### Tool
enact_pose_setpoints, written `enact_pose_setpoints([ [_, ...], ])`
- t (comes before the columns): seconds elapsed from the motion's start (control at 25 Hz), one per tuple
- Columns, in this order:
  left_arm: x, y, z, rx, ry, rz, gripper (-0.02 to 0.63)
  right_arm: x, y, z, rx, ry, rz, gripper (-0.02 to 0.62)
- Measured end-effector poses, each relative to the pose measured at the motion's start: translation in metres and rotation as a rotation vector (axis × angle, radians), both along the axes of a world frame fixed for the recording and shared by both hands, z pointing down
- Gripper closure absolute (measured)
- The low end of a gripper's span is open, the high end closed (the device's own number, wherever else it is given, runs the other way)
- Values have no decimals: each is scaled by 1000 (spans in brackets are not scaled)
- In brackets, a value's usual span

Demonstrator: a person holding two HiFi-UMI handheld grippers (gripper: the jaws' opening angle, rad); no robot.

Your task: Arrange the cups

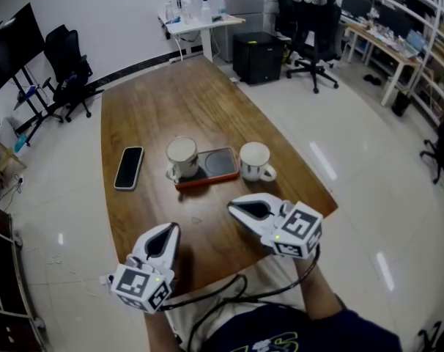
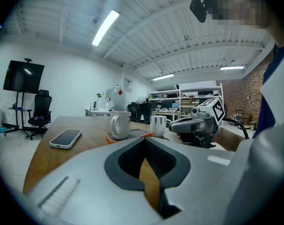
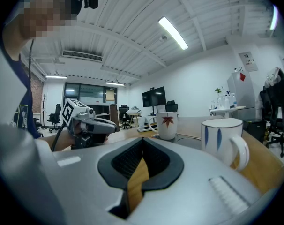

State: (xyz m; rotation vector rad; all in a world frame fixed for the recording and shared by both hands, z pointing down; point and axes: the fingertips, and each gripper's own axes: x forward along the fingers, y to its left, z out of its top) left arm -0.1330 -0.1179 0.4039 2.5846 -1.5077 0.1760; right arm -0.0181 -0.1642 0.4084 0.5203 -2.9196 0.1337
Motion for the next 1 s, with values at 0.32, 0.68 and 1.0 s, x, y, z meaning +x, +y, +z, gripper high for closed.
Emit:
enact_pose_setpoints([
  [0.32, 0, 0, -1, 0, 4, -2, 604, 18, -1, -2, -2, 0, -13, 502],
  [0.68, 3, 0, -1, -1, 4, 4, 603, 49, -11, -2, -2, -2, 24, 464],
  [1.0, 0, 0, 0, 0, 2, -2, 604, 57, -14, 2, -9, 14, 28, 438],
])
